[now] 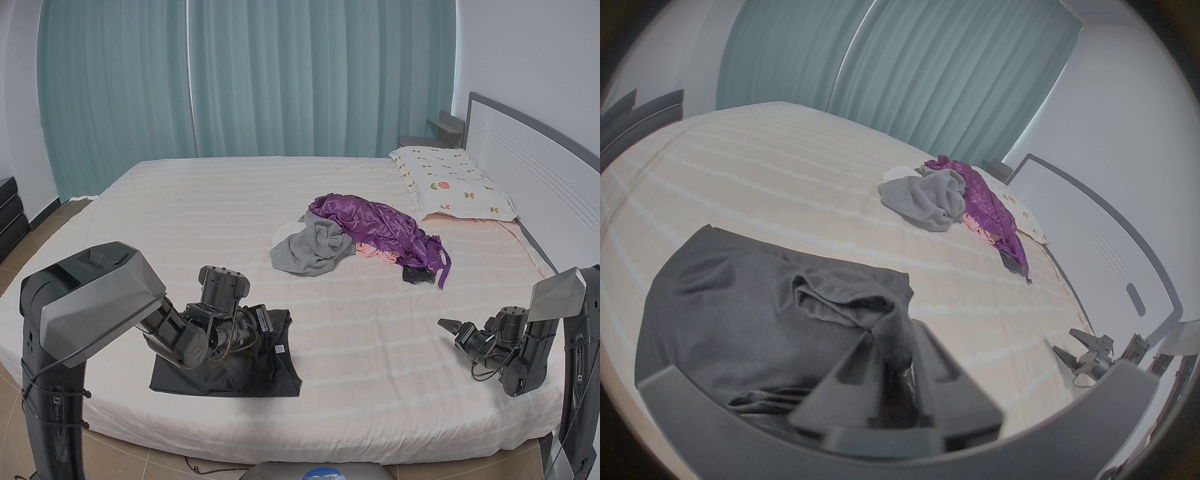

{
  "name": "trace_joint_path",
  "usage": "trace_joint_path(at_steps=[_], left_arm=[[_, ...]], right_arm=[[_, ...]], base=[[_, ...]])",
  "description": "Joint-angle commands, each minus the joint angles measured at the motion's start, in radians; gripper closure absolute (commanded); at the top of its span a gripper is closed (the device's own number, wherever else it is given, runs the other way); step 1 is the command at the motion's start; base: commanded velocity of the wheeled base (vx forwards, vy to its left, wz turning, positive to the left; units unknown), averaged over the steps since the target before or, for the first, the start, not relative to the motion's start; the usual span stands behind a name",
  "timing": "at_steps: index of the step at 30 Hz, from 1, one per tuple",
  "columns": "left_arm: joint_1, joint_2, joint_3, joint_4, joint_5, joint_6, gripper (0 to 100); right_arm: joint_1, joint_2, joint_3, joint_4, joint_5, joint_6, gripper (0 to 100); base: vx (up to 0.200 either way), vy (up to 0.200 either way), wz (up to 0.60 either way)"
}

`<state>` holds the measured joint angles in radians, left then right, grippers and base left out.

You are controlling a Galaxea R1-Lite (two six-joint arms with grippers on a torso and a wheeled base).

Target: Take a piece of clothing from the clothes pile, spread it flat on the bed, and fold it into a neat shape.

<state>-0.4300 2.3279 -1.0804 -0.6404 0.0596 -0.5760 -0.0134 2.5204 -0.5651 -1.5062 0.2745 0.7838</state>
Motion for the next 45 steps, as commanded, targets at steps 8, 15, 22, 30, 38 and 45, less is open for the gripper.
trace_joint_path(at_steps=[8, 15, 22, 30, 38, 45], left_arm=[[-0.047, 0.039, -0.033, -0.001, 0.039, -0.055, 0], [-0.016, -0.078, 0.027, -0.005, 0.059, -0.125, 0], [0.08, -0.196, 0.157, -0.016, 0.014, -0.236, 0], [0.217, -0.278, 0.307, -0.036, -0.162, -0.472, 0], [0.341, -0.272, 0.45, -0.14, -0.339, -0.581, 0], [0.344, -0.275, 0.562, -0.22, -0.346, -0.573, 0]], right_arm=[[0.0, 0.001, 0.004, 0.0, 0.0, 0.0, 0], [0.0, 0.001, 0.004, 0.0, 0.0, 0.0, 0], [0.003, 0.001, 0.005, 0.0, 0.0, 0.0, 0], [0.003, 0.001, 0.005, 0.0, 0.0, 0.0, 0], [0.003, 0.0, 0.008, -0.002, 0.0, 0.002, 0], [0.009, -0.012, 0.05, -0.017, -0.003, 0.008, 0]], base=[[0.0, 0.0, 0.0], [0.0, 0.0, 0.0], [0.0, 0.0, 0.0], [0.0, 0.0, 0.0], [0.0, 0.125, 0.0], [0.0, 0.2, 0.0]])
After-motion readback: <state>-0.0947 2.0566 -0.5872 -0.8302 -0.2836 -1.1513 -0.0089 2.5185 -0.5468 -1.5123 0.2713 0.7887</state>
